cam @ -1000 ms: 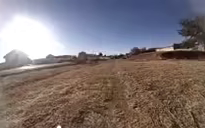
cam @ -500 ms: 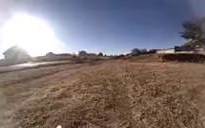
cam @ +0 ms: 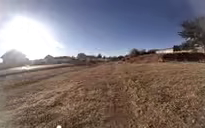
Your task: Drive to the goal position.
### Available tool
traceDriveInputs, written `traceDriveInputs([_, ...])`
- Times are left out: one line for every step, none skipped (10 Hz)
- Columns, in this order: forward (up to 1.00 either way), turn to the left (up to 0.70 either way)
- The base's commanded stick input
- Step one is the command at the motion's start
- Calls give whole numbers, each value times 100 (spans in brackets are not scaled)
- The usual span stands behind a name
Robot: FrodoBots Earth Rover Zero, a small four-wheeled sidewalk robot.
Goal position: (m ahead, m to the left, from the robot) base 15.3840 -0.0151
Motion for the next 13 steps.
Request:
traceDriveInputs([50,0])
traceDriveInputs([50,0])
traceDriveInputs([50,0])
traceDriveInputs([50,0])
traceDriveInputs([50,0])
traceDriveInputs([50,0])
traceDriveInputs([50,0])
traceDriveInputs([50,0])
traceDriveInputs([50,0])
traceDriveInputs([50,0])
traceDriveInputs([50,0])
traceDriveInputs([50,0])
traceDriveInputs([50,0])
